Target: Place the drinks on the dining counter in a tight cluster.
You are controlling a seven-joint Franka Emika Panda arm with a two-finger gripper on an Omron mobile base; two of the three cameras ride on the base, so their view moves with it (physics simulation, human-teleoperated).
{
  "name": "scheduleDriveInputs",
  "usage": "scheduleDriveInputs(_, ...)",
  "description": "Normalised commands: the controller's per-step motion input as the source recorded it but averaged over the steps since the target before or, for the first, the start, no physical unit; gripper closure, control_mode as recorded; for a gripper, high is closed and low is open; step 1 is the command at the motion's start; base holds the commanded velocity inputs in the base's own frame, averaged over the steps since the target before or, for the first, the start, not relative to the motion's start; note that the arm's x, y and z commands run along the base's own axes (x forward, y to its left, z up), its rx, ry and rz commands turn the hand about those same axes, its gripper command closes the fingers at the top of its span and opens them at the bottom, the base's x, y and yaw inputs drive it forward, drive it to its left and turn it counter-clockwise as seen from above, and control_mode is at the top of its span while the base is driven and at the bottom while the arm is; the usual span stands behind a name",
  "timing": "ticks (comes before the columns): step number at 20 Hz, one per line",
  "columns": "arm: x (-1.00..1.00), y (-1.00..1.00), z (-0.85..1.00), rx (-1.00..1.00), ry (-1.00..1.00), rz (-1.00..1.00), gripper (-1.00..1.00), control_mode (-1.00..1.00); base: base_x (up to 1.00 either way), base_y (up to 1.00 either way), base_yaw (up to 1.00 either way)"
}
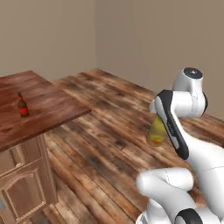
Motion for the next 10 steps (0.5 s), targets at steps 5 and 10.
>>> scheduleDriveInputs(5, 0.0, 0.0, 0.0, 0.0, 0.0, 0.0, 1.0, 1.0, 0.18, -0.03, 0.85)
scheduleDriveInputs(10, 0.0, 0.0, 0.0, 0.0, 0.0, 0.0, 1.0, 1.0, 0.56, -0.11, 0.39)
